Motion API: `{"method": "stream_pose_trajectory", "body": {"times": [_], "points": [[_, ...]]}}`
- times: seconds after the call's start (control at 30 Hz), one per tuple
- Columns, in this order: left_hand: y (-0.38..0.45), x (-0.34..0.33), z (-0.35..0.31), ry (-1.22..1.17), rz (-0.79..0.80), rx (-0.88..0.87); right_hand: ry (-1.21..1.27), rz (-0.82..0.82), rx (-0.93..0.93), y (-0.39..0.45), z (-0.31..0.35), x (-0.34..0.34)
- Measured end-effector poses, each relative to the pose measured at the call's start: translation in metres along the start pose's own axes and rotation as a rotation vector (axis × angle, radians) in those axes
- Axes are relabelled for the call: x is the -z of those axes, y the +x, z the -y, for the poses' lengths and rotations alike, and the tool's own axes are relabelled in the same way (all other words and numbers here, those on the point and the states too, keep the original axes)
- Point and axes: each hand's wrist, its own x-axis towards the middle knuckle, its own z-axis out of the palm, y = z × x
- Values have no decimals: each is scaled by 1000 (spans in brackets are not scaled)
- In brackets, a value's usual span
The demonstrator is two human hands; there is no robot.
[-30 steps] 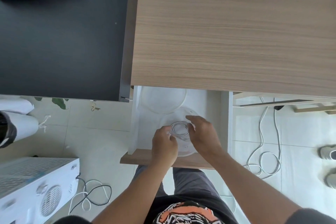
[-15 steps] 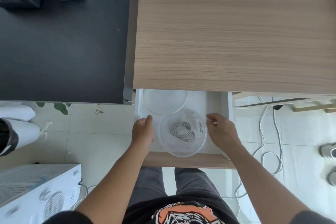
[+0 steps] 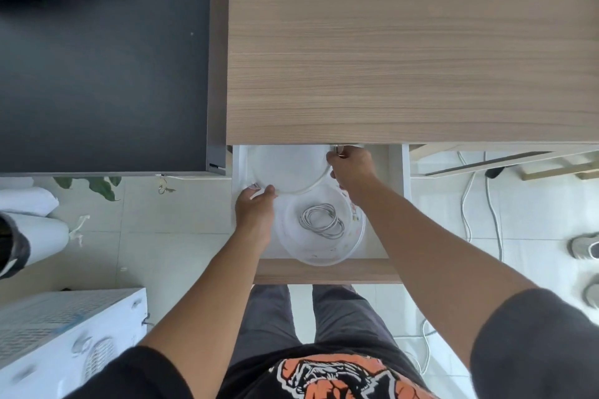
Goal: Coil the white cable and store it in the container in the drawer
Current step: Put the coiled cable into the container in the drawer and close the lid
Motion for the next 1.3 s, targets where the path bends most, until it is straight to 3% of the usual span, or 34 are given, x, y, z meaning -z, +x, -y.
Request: {"method": "stream_pose_trajectory", "body": {"times": [0.23,0.37,0.57,1.0,1.17,1.3], "points": [[-54,20,21,264,85,-179,-113,20,-17,-60,-46,52],[-75,26,39,458,40,-253,-121,13,-78,-90,-83,63],[-75,17,47,349,94,-144,-46,-83,-155,-101,-105,50],[-41,4,26,100,4,-220,-36,-87,-39,-71,-88,49],[-50,1,38,90,-13,-224,-230,-174,5,-84,-100,54],[-55,-3,51,22,-34,-174,-209,-148,-81,-87,-103,50]]}}
